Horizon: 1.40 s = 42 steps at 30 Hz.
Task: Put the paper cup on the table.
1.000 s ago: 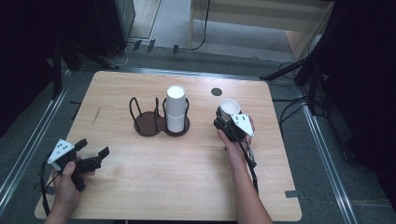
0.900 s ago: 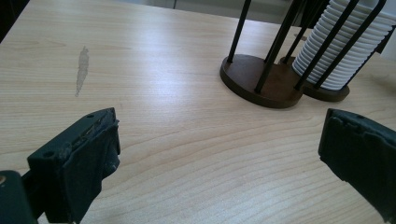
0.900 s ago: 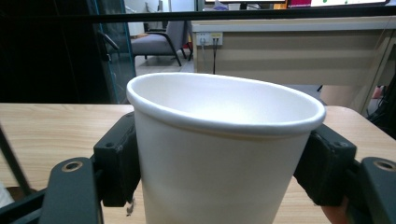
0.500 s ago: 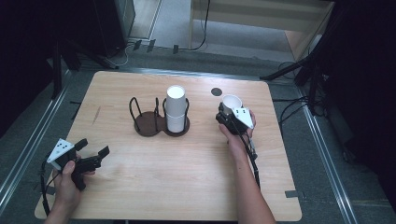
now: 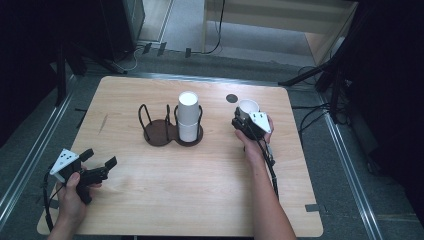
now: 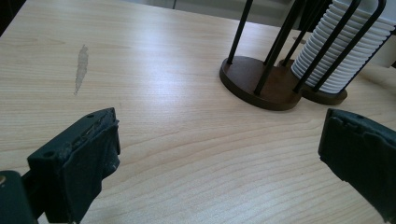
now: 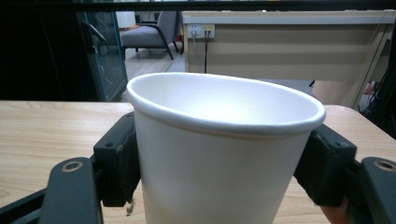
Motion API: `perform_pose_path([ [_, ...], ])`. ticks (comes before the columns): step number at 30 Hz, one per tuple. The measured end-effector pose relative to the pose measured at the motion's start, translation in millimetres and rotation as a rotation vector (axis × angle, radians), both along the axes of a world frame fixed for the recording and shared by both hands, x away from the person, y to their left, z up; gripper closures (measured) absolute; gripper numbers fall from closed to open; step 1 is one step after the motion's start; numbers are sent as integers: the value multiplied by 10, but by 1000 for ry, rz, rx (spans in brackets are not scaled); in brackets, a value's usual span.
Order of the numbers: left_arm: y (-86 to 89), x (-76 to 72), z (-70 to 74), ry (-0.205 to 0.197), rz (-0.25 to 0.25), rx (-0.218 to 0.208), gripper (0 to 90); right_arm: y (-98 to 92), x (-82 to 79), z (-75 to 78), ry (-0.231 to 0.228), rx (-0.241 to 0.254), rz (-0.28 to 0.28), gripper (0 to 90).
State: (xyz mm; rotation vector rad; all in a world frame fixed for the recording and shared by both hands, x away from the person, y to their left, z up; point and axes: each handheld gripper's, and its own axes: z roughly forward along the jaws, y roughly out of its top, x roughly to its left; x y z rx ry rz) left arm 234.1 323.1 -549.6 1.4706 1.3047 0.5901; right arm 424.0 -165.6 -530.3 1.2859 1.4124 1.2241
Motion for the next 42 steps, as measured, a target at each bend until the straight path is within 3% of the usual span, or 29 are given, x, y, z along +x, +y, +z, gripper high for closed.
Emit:
perform_pose_path([
  [12, 0, -10, -2, 0, -3, 5, 0, -8, 68, -94, 44, -28, -8, 260],
  [28, -4, -10, -3, 0, -6, 2, 0, 18, 81, -108, 93, -23, -19, 240],
  [35, -8, -9, -4, 2, -6, 2, 0, 51, 55, -110, 101, -46, -9, 195],
  [42, -12, -8, -5, 0, -7, 0, 0, 79, 33, -121, 141, -73, 32, 118],
])
